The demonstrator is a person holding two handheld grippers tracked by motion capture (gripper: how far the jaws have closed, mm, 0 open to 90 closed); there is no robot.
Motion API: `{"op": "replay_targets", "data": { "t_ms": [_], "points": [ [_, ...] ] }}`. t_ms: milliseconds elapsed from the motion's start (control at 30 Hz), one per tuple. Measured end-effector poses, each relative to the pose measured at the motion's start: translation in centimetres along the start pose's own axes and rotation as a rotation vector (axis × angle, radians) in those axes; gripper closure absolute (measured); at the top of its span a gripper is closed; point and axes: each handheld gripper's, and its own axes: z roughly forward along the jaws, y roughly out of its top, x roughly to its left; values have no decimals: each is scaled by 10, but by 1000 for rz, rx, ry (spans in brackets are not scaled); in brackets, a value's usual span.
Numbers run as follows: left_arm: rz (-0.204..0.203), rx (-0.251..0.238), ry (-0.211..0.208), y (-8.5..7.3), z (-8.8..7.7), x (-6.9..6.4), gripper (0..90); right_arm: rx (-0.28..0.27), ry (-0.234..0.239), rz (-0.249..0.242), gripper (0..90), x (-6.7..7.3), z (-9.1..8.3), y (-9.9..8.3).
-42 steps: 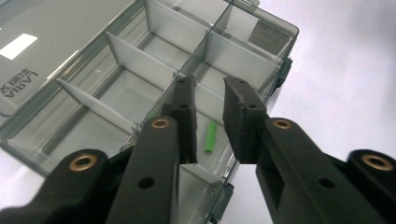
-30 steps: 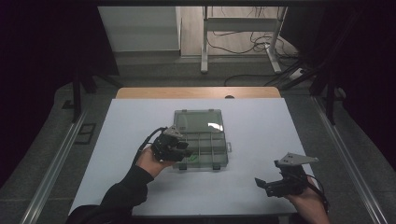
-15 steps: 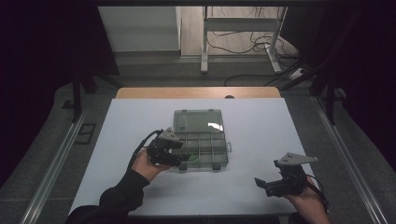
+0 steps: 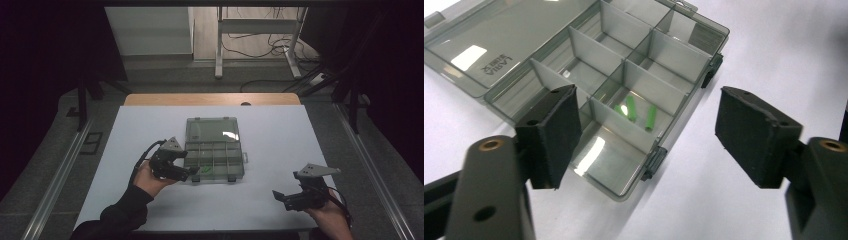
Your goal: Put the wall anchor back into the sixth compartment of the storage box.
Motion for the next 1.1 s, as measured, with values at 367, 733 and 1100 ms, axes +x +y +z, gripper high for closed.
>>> {"op": "replay_targets", "data": {
  "t_ms": [367,733,1100],
  "points": [
    [-19,-25,-2,-14,-18,1,169,0,-1,0,0,0,0,0],
    [-67,-64,46,-29,-40,-3,44,2,1,4,0,0,0,0],
    [-124,-108,64,-47,-61,-3,18,3,2,5,0,0,1,0]
  ]
}}
